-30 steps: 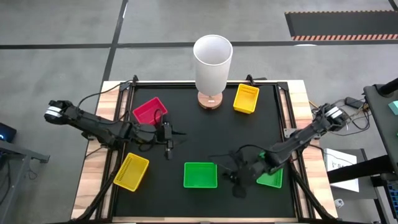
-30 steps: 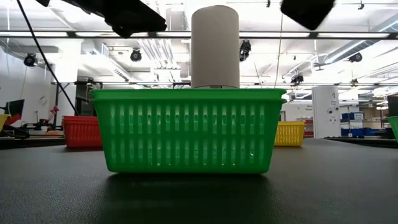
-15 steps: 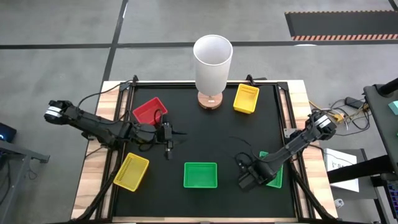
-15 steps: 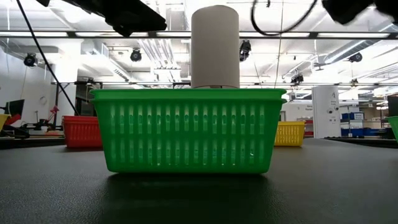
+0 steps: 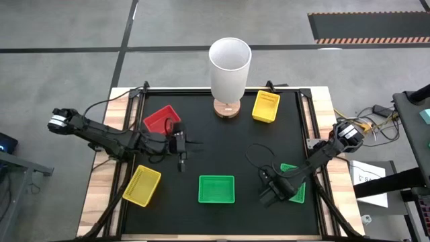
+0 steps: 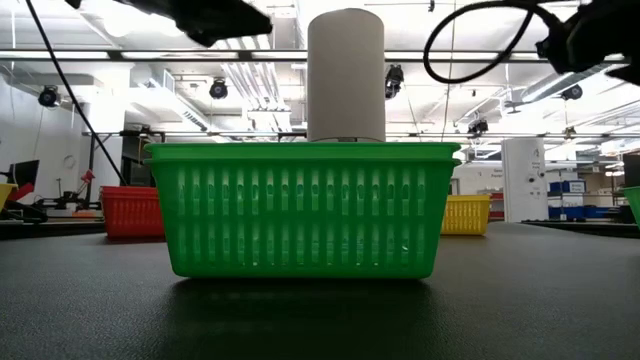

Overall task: Stack baskets by color
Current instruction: Stack the right green bin on the stacked green bins

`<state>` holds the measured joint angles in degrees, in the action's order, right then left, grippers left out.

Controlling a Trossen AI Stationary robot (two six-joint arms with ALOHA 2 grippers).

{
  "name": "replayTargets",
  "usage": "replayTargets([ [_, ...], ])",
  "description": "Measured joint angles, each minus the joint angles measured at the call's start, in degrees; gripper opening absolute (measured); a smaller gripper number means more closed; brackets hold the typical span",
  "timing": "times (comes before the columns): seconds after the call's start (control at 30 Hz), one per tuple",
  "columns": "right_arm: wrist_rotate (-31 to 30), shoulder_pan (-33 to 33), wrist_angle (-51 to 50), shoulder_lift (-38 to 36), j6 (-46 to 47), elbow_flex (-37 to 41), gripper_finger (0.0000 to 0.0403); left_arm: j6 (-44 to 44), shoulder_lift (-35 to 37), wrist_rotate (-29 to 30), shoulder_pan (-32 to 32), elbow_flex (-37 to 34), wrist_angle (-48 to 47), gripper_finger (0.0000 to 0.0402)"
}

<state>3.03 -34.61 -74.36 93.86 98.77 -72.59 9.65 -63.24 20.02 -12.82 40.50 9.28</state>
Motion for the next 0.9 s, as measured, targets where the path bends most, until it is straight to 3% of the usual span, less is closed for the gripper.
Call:
replayTargets([
  [0.43, -3.69, 0.0, 3.17, 0.0, 9.68, 4.68, 0.0171, -2.22, 0.42, 0.11, -0.41, 0.08, -2.44, 0.01],
  [0.6, -4.32, 0.0, 5.85, 0.0, 10.81, 7.45, 0.0128, -2.23, 0.49, 0.14, -1.45, 0.08, -2.7, 0.01],
  [0.9, -4.64, -0.02, 10.57, 0.0, 10.96, 10.07, 0.0016, -1.33, 2.22, 0.14, -3.91, 0.08, -2.85, 0.01],
])
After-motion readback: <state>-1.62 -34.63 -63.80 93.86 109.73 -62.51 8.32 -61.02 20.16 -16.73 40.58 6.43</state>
